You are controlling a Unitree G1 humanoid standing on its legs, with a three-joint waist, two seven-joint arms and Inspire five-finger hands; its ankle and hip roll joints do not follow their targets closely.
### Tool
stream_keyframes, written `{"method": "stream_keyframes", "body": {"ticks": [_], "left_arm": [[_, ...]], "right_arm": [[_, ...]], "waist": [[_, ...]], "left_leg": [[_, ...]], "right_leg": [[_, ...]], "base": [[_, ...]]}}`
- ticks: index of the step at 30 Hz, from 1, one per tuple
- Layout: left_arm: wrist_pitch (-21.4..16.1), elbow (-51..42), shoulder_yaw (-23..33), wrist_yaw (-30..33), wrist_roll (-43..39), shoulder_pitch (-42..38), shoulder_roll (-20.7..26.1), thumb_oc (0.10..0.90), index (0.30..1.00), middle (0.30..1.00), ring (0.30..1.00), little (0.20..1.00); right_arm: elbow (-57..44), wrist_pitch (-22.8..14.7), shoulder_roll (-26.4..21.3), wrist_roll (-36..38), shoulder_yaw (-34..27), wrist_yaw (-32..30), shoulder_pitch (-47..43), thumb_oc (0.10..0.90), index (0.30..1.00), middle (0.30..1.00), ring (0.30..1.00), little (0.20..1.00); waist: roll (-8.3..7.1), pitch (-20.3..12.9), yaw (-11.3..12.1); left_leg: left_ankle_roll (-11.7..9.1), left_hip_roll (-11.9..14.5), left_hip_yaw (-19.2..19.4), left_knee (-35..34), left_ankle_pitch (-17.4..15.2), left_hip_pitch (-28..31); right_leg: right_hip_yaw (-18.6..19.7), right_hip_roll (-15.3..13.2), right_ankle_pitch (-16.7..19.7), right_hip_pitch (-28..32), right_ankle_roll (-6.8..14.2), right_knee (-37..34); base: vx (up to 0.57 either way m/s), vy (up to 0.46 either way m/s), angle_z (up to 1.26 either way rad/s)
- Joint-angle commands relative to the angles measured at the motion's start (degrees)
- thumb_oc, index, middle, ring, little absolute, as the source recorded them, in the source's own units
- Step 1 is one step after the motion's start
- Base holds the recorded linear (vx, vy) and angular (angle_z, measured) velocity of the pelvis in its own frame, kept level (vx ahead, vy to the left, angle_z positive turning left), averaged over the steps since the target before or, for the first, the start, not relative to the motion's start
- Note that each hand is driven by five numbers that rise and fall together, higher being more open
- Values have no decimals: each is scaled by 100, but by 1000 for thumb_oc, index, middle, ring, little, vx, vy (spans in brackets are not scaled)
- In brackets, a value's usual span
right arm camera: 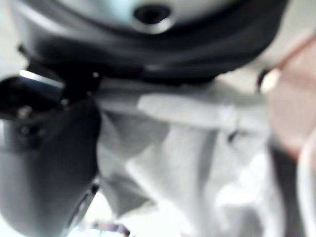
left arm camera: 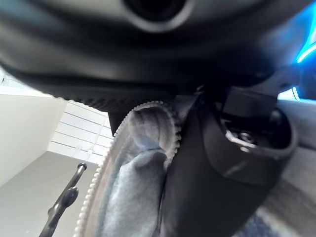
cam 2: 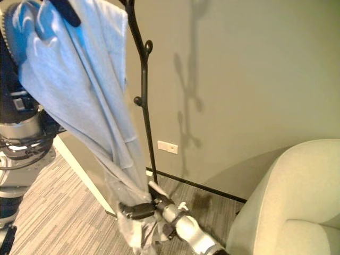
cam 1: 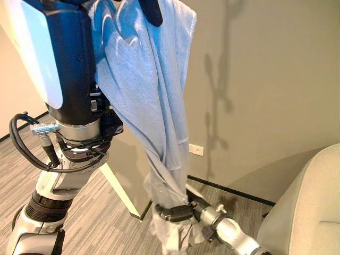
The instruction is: Hang the clothes on the sofa on the clothes rack.
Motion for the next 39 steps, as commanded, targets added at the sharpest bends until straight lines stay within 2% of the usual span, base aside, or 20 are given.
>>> {"method": "stream_keyframes", "body": {"ticks": [1, 4, 5, 6, 8, 14, 17, 20, 24, 26, 29, 33, 35, 36, 39], "left_arm": [[448, 376, 702, 499, -243, -547, 255, 400, 300, 300, 300, 300], [485, 352, 750, 607, -168, -477, 272, 400, 300, 300, 300, 300], [494, 320, 807, 700, -106, -423, 256, 400, 300, 300, 300, 300], [496, 313, 806, 701, -101, -423, 245, 400, 300, 300, 300, 300], [482, 261, 868, 788, -42, -346, 215, 400, 300, 300, 300, 300], [513, 309, 1039, 1112, 178, -106, 65, 400, 300, 300, 300, 300], [510, 386, 1077, 1166, 219, -58, -11, 400, 300, 300, 300, 300], [590, 706, 1121, 1269, 364, 48, -66, 400, 300, 300, 300, 300], [671, 1101, 1125, 1264, 426, 105, -111, 400, 300, 300, 300, 300], [723, 1423, 1116, 1202, 309, 200, -198, 400, 300, 300, 300, 300], [804, 1997, 997, 962, 8, 272, -226, 400, 300, 300, 300, 300], [889, 2460, 840, 812, -132, 163, -170, 400, 300, 300, 300, 300], [959, 2871, 709, 745, -256, -33, -96, 400, 300, 300, 300, 300], [1078, 3436, 516, 626, -495, -339, -8, 400, 300, 300, 300, 300], [1175, 3872, 328, 500, -678, -657, 91, 400, 300, 300, 300, 300]], "right_arm": [[-394, -308, 162, -365, -426, -950, -434, 400, 300, 300, 300, 300], [-542, -224, 62, -814, -904, -1564, -460, 400, 300, 300, 300, 300], [-729, -206, -24, -1123, -1233, -1983, -524, 400, 300, 300, 300, 300], [-749, -194, -27, -1144, -1240, -1999, -509, 400, 300, 300, 300, 300], [-970, -156, -102, -1467, -1543, -2424, -603, 400, 300, 300, 300, 300], [-1720, 159, -585, -2985, -2335, -3743, -1310, 400, 300, 300, 300, 300], [-1858, 267, -715, -3315, -2497, -3977, -1561, 400, 300, 300, 300, 300], [-2071, 424, -1002, -3764, -2770, -4301, -2125, 400, 300, 300, 300, 300], [-2074, 533, -1274, -3975, -2845, -4366, -2551, 400, 300, 300, 300, 300], [-1965, 636, -1502, -4029, -2818, -4370, -2909, 400, 300, 300, 300, 300], [-1788, 806, -1895, -4104, -2670, -4281, -3443, 400, 300, 300, 300, 300], [-1638, 902, -2137, -4119, -2477, -4193, -3894, 400, 300, 300, 300, 300], [-1463, 976, -2315, -4080, -2258, -4144, -4300, 400, 300, 300, 300, 300], [-1223, 1069, -2505, -4044, -1956, -4026, -4750, 400, 300, 300, 300, 300], [-1083, 1146, -2685, -4005, -1723, -3880, -5115, 400, 300, 300, 300, 300]], "waist": [[-297, -188, -4], [-314, -197, -2], [-327, -207, -14], [-323, -204, -6], [-329, -208, 0], [-389, -249, 66], [-403, -247, 97], [-480, -262, 161], [-543, -252, 209], [-630, -256, 253], [-748, -229, 301], [-815, -223, 314], [-840, -215, 317], [-861, -204, 297], [-844, -169, 273]], "left_leg": [[83, -170, 31, 27, -1039, 392], [100, -170, 34, 27, -1057, 408], [114, -170, 28, 27, -1071, 419], [115, -170, 27, 27, -1072, 421], [130, -171, 21, 27, -1085, 432], [178, -169, -22, 27, -1125, 463], [189, -170, -26, 27, -1139, 469], [204, -165, -38, 27, -1162, 476], [221, -172, -47, 27, -1182, 475], [241, -170, -48, 27, -1203, 487], [269, -177, -24, 27, -1233, 487], [297, -195, 0, 27, -1263, 478], [320, -218, 41, 27, -1295, 485], [363, -257, 73, 27, -1335, 505], [429, -315, 96, 27, -1389, 559]], "right_leg": [[100, 26, -113, -265, -3, 299], [129, 21, -111, -258, 0, 305], [138, 20, -111, -260, 4, 307], [138, 19, -112, -258, 4, 308], [147, 22, -120, -256, 4, 315], [192, 51, -161, -228, -9, 320], [204, 54, -174, -220, -9, 324], [197, 59, -193, -210, -3, 349], [199, 53, -219, -212, 7, 403], [205, 49, -232, -210, 23, 437], [206, 12, -233, -259, 57, 545], [228, -27, -231, -303, 88, 634], [247, -77, -208, -339, 126, 703], [279, -158, -141, -405, 178, 875], [313, -247, -56, -540, 235, 1245]], "base": [[10, 6, -9], [16, 6, -9], [18, 5, -4], [0, 0, 0], [0, 0, 0], [0, 0, 0], [11, 8, 0], [11, 11, 0], [26, 29, 0], [63, 53, -1], [62, 54, -1], [49, 47, -2], [96, 94, -6], [136, 138, -5], [108, 119, -11]]}}
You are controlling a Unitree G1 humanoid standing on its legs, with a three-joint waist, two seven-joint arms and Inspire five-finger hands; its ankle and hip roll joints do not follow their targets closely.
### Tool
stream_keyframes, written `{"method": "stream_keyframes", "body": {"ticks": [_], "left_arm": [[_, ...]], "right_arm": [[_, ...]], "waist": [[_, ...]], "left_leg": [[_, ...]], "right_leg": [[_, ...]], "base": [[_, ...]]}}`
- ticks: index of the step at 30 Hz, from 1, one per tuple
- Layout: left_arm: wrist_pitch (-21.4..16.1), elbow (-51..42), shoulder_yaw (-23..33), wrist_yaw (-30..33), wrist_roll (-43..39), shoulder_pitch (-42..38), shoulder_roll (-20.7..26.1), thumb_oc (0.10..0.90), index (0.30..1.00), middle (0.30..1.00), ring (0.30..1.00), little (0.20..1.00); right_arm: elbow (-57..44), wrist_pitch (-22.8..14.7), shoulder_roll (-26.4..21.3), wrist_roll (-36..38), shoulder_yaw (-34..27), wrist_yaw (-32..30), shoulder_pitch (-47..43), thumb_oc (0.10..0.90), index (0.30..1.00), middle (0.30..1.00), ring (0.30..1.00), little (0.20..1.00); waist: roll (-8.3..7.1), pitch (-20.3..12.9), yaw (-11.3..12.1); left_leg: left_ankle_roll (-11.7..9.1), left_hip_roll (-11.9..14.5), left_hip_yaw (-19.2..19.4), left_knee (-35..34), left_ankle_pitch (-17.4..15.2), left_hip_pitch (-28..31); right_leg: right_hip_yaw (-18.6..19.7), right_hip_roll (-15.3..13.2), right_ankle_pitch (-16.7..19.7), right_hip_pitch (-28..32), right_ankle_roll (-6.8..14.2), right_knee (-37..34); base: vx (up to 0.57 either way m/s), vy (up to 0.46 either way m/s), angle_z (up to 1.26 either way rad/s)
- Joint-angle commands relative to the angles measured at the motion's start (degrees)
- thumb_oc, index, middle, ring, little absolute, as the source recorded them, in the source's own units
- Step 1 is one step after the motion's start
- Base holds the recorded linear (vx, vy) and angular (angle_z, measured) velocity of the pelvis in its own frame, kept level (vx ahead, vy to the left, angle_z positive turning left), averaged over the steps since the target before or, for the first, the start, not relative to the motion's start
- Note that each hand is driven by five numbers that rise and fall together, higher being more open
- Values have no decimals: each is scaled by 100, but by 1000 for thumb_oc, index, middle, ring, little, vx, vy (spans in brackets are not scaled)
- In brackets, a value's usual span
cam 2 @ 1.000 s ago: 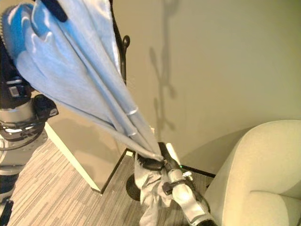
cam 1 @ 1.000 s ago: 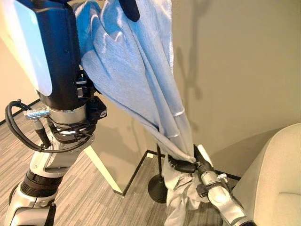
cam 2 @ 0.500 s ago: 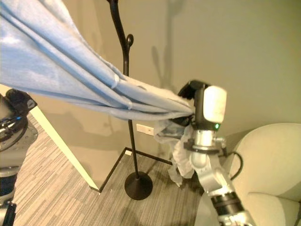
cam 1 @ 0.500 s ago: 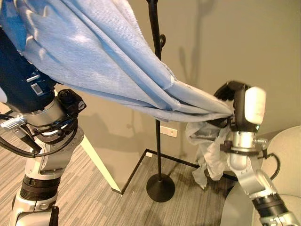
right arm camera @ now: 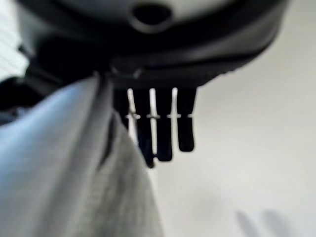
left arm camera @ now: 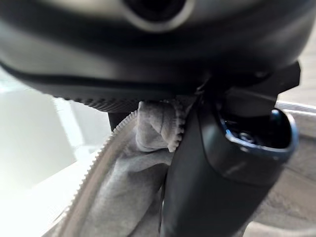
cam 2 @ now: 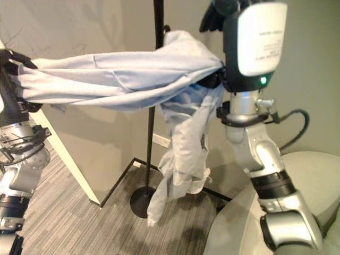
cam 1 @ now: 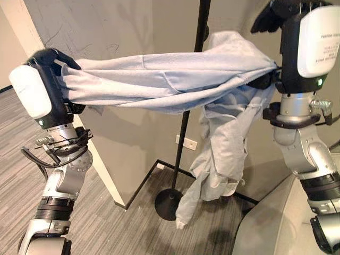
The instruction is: Hang the clothes on the sofa on the clothes rack.
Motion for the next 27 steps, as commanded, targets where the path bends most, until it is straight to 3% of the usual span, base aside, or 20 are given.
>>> {"method": "stream_keyframes", "body": {"ticks": [1, 2, 5, 6, 7, 10, 11, 12, 13, 18, 21, 23, 24, 27], "left_arm": [[85, -247, 106, -94, -284, -979, 456, 400, 300, 300, 300, 300], [85, -247, 106, -94, -284, -979, 456, 400, 300, 300, 300, 300], [169, 18, -95, -180, -398, -1269, 450, 400, 300, 300, 300, 300], [196, 115, -198, -319, -448, -1335, 365, 400, 300, 300, 300, 300], [195, 119, -199, -321, -448, -1337, 363, 400, 300, 300, 300, 300], [174, 240, -280, -399, -393, -1383, 325, 400, 300, 300, 300, 300], [162, 438, -359, -410, -478, -1406, 290, 400, 300, 300, 300, 300], [156, 448, -360, -407, -482, -1415, 291, 400, 300, 300, 300, 300], [164, 590, -410, -413, -525, -1402, 270, 400, 300, 300, 300, 300], [235, 760, -506, -479, -591, -1331, 172, 400, 300, 300, 300, 300], [207, 713, -502, -638, -610, -1030, 101, 400, 300, 300, 300, 300], [213, 675, -471, -675, -592, -951, 108, 400, 300, 300, 300, 300], [196, 606, -357, -776, -539, -668, 159, 400, 300, 300, 300, 300], [194, 677, -316, -822, -548, -522, 186, 400, 300, 300, 300, 300]], "right_arm": [[-33, 331, -344, 63, -432, 43, -567, 400, 300, 300, 300, 300], [-33, 331, -344, 63, -432, 43, -567, 400, 300, 300, 300, 300], [-27, 410, -453, -8, -264, 173, -815, 400, 300, 300, 300, 300], [-110, 417, -399, -37, -243, 268, -841, 400, 300, 300, 300, 300], [-122, 418, -400, -41, -251, 276, -830, 400, 300, 300, 300, 300], [-171, 365, -481, 8, -264, 431, -825, 400, 300, 300, 300, 300], [-166, 304, -675, 145, -229, 461, -791, 400, 300, 300, 300, 300], [-164, 303, -677, 148, -226, 460, -799, 400, 300, 300, 300, 300], [-180, 288, -802, 148, -192, 428, -720, 400, 300, 300, 300, 300], [-345, 266, -1071, 322, -220, 555, -582, 400, 300, 300, 300, 300], [-702, 141, -1431, 412, -632, 563, -149, 400, 300, 300, 300, 300], [-842, 105, -1468, 425, -804, 564, 14, 400, 300, 300, 300, 300], [-1306, -11, -1534, 424, -1391, 550, 623, 400, 300, 300, 300, 300], [-1516, -115, -1491, 502, -1671, 515, 986, 400, 300, 300, 300, 300]], "waist": [[60, -439, 137], [60, -439, 137], [124, -313, 47], [277, -184, -53], [275, -190, -52], [323, -135, -198], [245, -79, -463], [246, -76, -462], [176, -18, -608], [101, -157, -716], [182, -443, -812], [201, -490, -830], [290, -610, -887], [344, -638, -923]], "left_leg": [[252, -190, -114, 40, -1202, 639], [252, -190, -114, 40, -1202, 639], [397, -265, -183, 40, -1230, 778], [450, -191, -142, 40, -1286, 969], [444, -188, -143, 40, -1296, 966], [331, -93, -215, 40, -1393, 1099], [221, -57, -470, 40, -1537, 1308], [214, -55, -464, 40, -1511, 1292], [162, -65, -598, 40, -1552, 1379], [142, 9, -750, 40, -1662, 1430], [-19, 250, -762, 40, -1487, 1465], [-60, 309, -768, 40, -1456, 1490], [-182, 469, -717, 40, -1324, 1552], [-244, 561, -653, 40, -1214, 1605]], "right_leg": [[161, -94, 10, -401, 217, 1302], [161, -94, 10, -401, 217, 1302], [243, -210, 580, -872, 287, 2503], [215, -276, 621, -1555, 252, 3493], [216, -277, 600, -1575, 244, 3529], [250, 86, -124, -1879, 42, 2990], [816, 742, 30, -2071, 53, 1407], [814, 746, 104, -2052, 46, 1330], [1155, 946, 434, -2323, 131, 931], [1307, 992, 698, -2086, 25, 542], [1163, 1103, 738, -1820, -81, 262], [1128, 1133, 734, -1755, -100, 201], [1082, 1220, 657, -1541, -148, 16], [1123, 1285, 595, -1442, -205, -42]], "base": [[59, 77, -19], [91, 123, -10], [94, 158, 9], [140, 149, 11], [185, 99, 10], [221, -90, 13], [286, -162, 19], [350, -181, 39], [99, -42, 64], [146, -86, 88], [248, -165, 66], [185, -145, 36], [222, -179, 14], [138, -91, -8]]}}
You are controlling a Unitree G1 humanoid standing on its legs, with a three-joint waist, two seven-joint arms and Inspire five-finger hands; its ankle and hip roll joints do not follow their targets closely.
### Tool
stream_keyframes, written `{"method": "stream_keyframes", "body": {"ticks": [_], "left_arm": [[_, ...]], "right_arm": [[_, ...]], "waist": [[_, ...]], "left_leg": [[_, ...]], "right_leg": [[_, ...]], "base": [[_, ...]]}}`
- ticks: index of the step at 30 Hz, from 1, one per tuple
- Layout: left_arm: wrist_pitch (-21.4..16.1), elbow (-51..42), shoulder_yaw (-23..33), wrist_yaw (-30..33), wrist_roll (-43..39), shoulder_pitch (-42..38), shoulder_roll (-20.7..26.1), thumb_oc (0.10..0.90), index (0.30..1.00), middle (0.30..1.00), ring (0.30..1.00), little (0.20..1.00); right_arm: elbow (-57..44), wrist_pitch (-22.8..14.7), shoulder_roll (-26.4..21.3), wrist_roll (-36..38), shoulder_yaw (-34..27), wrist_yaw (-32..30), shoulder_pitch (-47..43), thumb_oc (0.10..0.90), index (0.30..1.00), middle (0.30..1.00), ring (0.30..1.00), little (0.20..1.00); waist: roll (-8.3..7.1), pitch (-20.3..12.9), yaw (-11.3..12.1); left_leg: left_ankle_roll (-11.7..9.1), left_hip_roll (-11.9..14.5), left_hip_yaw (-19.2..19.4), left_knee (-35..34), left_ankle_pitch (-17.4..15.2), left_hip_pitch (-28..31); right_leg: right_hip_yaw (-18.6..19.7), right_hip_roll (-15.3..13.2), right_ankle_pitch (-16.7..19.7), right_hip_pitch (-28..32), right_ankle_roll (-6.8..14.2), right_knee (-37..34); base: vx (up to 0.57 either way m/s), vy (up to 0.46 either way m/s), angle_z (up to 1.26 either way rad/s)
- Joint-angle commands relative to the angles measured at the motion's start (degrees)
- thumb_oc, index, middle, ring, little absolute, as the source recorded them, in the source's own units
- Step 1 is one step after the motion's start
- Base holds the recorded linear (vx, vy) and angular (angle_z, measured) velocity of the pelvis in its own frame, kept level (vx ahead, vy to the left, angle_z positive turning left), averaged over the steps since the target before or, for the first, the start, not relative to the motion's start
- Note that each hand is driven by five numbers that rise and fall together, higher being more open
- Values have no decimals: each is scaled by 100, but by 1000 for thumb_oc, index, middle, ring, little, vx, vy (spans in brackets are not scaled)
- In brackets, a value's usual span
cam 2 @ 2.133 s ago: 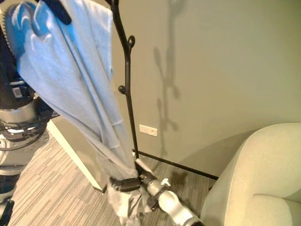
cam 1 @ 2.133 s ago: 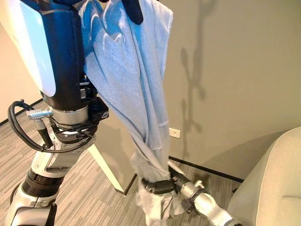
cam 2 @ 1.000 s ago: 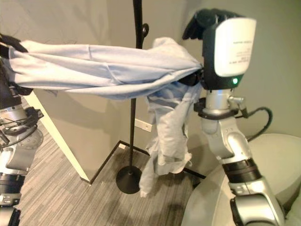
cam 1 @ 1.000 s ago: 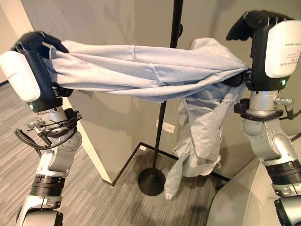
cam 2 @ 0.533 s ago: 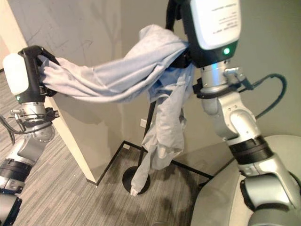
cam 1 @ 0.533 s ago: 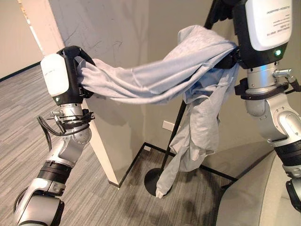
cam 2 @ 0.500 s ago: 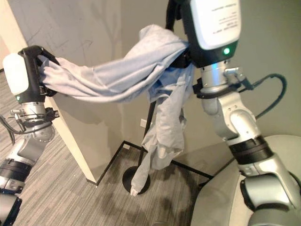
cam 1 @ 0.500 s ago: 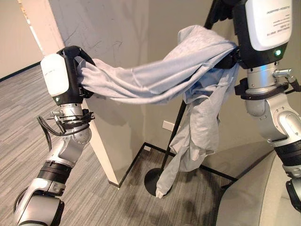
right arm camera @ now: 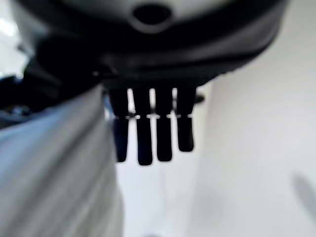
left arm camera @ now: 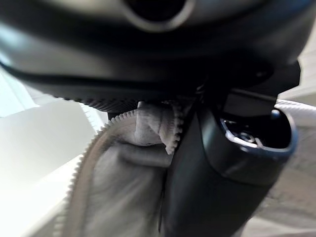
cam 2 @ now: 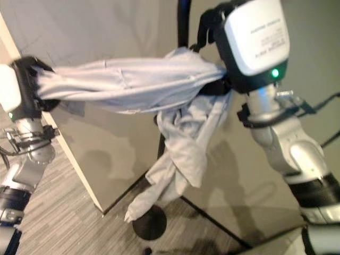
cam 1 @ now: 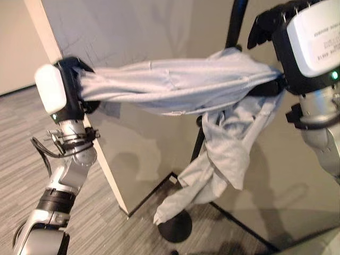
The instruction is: Hang the clothes on the sofa on the clothes rack.
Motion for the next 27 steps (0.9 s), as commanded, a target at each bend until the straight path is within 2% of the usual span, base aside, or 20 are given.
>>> {"method": "stream_keyframes", "body": {"ticks": [1, 10, 18, 21, 22, 24, 25, 26, 27], "left_arm": [[-90, 824, -241, -516, -59, -945, 127, 400, 300, 300, 300, 300], [-122, 951, -236, -655, -33, -603, -3, 400, 300, 300, 300, 300], [-43, 1747, -345, -828, -308, -514, 58, 400, 300, 300, 300, 300], [-36, 1703, -234, -758, -381, -581, 177, 400, 300, 300, 300, 300], [-41, 1602, -191, -758, -316, -561, 279, 400, 300, 300, 300, 300], [-41, 1544, -136, -775, -256, -533, 447, 400, 300, 300, 300, 300], [-36, 1531, -70, -780, -253, -532, 599, 400, 300, 300, 300, 300], [-36, 1562, -78, -785, -270, -561, 656, 400, 300, 300, 300, 300], [-38, 1570, -87, -785, -275, -580, 661, 400, 300, 300, 300, 300]], "right_arm": [[197, 263, -81, 375, -711, -321, -765, 400, 300, 300, 300, 300], [376, 139, 5, 627, -904, -160, -171, 400, 300, 300, 300, 300], [890, 22, -408, 1080, -255, 148, -678, 400, 300, 300, 300, 300], [988, 41, -503, 1135, -175, 91, -896, 400, 300, 300, 300, 300], [1038, 30, -546, 1178, -224, 65, -945, 400, 300, 300, 300, 300], [1086, -6, -567, 1290, -240, 52, -1073, 400, 300, 300, 300, 300], [1184, -31, -572, 1391, -241, 4, -1160, 400, 300, 300, 300, 300], [1252, -16, -600, 1395, -206, -6, -1198, 400, 300, 300, 300, 300], [1270, -19, -602, 1398, -198, -13, -1218, 400, 300, 300, 300, 300]], "waist": [[78, -191, -491], [106, -170, -552], [31, -127, -545], [41, -127, -572], [34, -147, -562], [-64, -69, -472], [-211, 92, -377], [-290, 168, -308], [-305, 189, -316]], "left_leg": [[159, -316, 13, -36, -41, 573], [89, -233, 82, -36, 134, 562], [-9, -136, 149, -36, 311, 483], [-65, -51, 159, -36, 423, 480], [-101, 31, 171, 176, 570, 477], [-115, 27, 85, 1012, 789, 182], [-84, -68, -132, 1908, 1065, -172], [-24, -101, -217, 2216, 1159, -372], [-19, -116, -237, 2298, 1140, -415]], "right_leg": [[277, -441, 793, 957, 436, -1845], [313, -414, 741, 981, 383, -1851], [322, -374, 710, 925, 360, -1846], [315, -326, 670, 892, 344, -1830], [344, -257, 603, 940, 303, -1827], [425, -205, 546, 1099, 197, -1818], [480, -202, 515, 1315, 92, -1832], [497, -251, 489, 1400, 54, -1832], [487, -266, 490, 1403, 57, -1832]], "base": [[37, -19, -31], [33, -16, -6], [32, -26, -35], [66, -56, 2], [88, -82, 9], [58, -105, 2], [47, -119, -19], [21, -85, -29], [43, -26, -18]]}}
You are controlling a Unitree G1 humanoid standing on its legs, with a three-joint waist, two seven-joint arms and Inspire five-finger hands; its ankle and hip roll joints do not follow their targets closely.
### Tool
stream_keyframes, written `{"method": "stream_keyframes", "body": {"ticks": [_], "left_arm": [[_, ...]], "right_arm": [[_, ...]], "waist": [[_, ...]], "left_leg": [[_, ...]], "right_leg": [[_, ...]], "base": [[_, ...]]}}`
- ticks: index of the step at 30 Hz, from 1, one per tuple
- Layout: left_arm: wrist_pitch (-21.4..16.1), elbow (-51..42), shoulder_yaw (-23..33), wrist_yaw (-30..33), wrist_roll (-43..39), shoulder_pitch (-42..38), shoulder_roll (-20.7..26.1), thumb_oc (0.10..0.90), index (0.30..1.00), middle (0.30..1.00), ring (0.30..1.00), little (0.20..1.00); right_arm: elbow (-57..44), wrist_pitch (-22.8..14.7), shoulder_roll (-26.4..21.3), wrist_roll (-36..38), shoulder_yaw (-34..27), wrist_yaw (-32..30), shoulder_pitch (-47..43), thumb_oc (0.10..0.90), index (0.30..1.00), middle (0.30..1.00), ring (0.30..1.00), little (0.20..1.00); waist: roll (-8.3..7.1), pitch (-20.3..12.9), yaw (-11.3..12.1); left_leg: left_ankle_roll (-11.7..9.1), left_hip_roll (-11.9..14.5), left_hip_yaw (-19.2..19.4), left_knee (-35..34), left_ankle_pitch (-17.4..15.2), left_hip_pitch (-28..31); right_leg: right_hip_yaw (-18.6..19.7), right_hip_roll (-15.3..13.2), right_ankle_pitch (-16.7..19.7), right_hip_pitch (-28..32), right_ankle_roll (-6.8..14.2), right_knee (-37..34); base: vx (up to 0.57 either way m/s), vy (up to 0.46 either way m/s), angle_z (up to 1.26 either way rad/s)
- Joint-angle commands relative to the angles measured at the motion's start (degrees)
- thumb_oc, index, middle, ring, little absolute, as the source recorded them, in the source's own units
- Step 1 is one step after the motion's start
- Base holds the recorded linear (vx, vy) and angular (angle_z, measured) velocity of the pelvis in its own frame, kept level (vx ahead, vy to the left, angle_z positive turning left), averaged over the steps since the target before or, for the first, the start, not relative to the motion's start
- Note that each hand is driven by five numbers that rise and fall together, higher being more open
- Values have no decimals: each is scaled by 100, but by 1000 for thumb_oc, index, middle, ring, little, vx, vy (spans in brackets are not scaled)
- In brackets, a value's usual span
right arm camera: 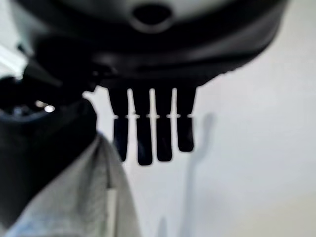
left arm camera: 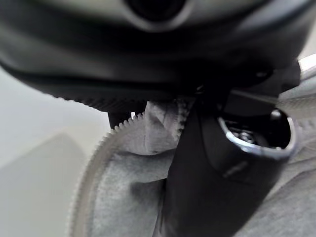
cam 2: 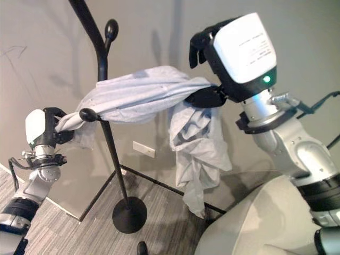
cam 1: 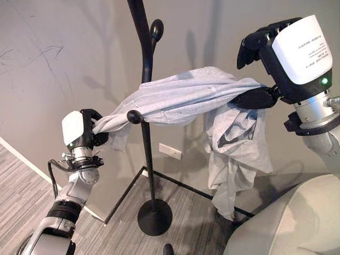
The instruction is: Hang the clothes on the sofa on the clothes rack.
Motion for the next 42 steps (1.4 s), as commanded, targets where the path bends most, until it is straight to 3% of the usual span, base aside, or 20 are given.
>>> {"method": "stream_keyframes", "body": {"ticks": [1, 2, 3, 4, 5, 6, 11, 19, 26, 27, 28, 29, 33, 35, 36, 42], "left_arm": [[134, 142, 269, 262, -92, -542, 657, 400, 300, 300, 300, 300], [132, 153, 264, 264, -97, -559, 660, 400, 300, 300, 300, 300], [139, 210, 326, 279, -127, -501, 655, 400, 300, 300, 300, 300], [149, 204, 396, 289, -146, -343, 641, 400, 300, 300, 300, 300], [149, 203, 399, 289, -146, -341, 641, 400, 300, 300, 300, 300], [97, 190, 353, 309, -221, -274, 617, 400, 300, 300, 300, 300], [145, 667, 245, 211, -201, -297, 638, 400, 300, 300, 300, 300], [194, 946, 267, 91, -307, -151, 555, 400, 300, 300, 300, 300], [224, 1110, 397, 16, -346, 146, 568, 400, 300, 300, 300, 300], [220, 1108, 402, 16, -346, 155, 568, 400, 300, 300, 300, 300], [226, 1074, 439, 22, -337, 262, 497, 400, 300, 300, 300, 300], [229, 1008, 454, -3, -325, 363, 417, 400, 300, 300, 300, 300], [183, 392, 654, -127, -246, 1188, -107, 400, 300, 300, 300, 300], [185, 383, 644, -128, -244, 1194, -100, 400, 300, 300, 300, 300], [150, 147, 610, -210, -167, 1508, -382, 400, 300, 300, 300, 300], [45, -55, 491, -354, -200, 1932, -875, 400, 300, 300, 300, 300]], "right_arm": [[774, 356, -181, 608, -757, -410, -752, 400, 300, 300, 300, 300], [781, 361, -186, 617, -749, -406, -773, 400, 300, 300, 300, 300], [741, 365, -170, 649, -747, -376, -767, 400, 300, 300, 300, 300], [712, 344, -162, 675, -712, -389, -846, 400, 300, 300, 300, 300], [714, 344, -162, 675, -706, -389, -851, 400, 300, 300, 300, 300], [728, 287, -152, 662, -558, -377, -960, 400, 300, 300, 300, 300], [1082, 453, -75, 912, -141, -168, -1231, 400, 300, 300, 300, 300], [1240, 488, 31, 1080, 225, 63, -1437, 400, 300, 300, 300, 300], [1173, 481, -16, 1120, 343, 153, -1599, 400, 300, 300, 300, 300], [1168, 482, -15, 1119, 343, 155, -1594, 444, 366, 366, 366, 366], [1147, 497, -23, 1102, 299, 165, -1546, 712, 768, 768, 768, 768], [1097, 491, -28, 1129, 238, 203, -1467, 800, 900, 900, 900, 900], [812, 443, 121, 1311, -374, 313, -738, 800, 900, 900, 900, 900], [789, 445, 122, 1309, -422, 319, -683, 800, 900, 900, 900, 900], [685, 381, 298, 1419, -736, 327, -294, 800, 900, 900, 900, 900], [418, 279, 605, 1463, -1372, 321, 527, 800, 900, 900, 900, 900]], "waist": [[70, -384, 32], [65, -378, 26], [11, -370, 66], [-46, -300, 242], [-46, -301, 240], [-12, -182, 408], [198, -391, 365], [265, -563, 385], [225, -626, 414], [227, -629, 413], [220, -627, 415], [217, -635, 414], [201, -602, 408], [192, -611, 418], [191, -598, 420], [178, -530, 420]], "left_leg": [[396, 302, -183, 195, 1123, -184], [420, 283, -183, 248, 1087, -211], [491, 230, -136, -13, 766, -369], [538, -67, -311, -455, 457, -741], [539, -69, -310, -460, 460, -740], [479, -195, -481, -726, 628, -1121], [461, -268, -408, -2067, 841, -308], [538, -345, -244, -2112, 671, -101], [628, -389, -148, -2112, 546, 4], [629, -389, -147, -2112, 544, 5], [639, -393, -142, -2112, 535, 12], [650, -397, -141, -2112, 530, 8], [694, -416, -124, -2112, 536, -10], [694, -416, -123, -2112, 535, -13], [719, -426, -122, -2112, 520, -30], [750, -423, -126, -2112, 491, -47]], "right_leg": [[130, -407, -597, 460, 540, 123], [128, -427, -611, 462, 559, 117], [150, -536, -644, 509, 610, 120], [254, -656, -704, 631, 664, 105], [254, -658, -704, 631, 665, 104], [347, -642, -794, 780, 676, 113], [378, -719, -941, 952, 735, 165], [392, -917, -899, 1032, 875, 98], [394, -1020, -864, 1065, 967, 71], [396, -1020, -864, 1066, 968, 70], [398, -1026, -862, 1061, 972, 72], [400, -1030, -857, 1047, 975, 75], [435, -1055, -798, 977, 988, 95], [436, -1054, -799, 974, 988, 95], [452, -1059, -786, 944, 989, 85], [478, -1056, -772, 895, 980, 78]], "base": [[14, 14, -5], [86, 36, 17], [147, 104, 16], [146, 89, 16], [132, 109, -20], [49, 74, -30], [142, 138, -28], [85, 99, 5], [41, 62, -18], [12, 28, -17], [8, 23, -10], [14, 31, -1], [-1, 29, -7], [2, 6, -2], [0, 0, 0], [0, 0, 0]]}}
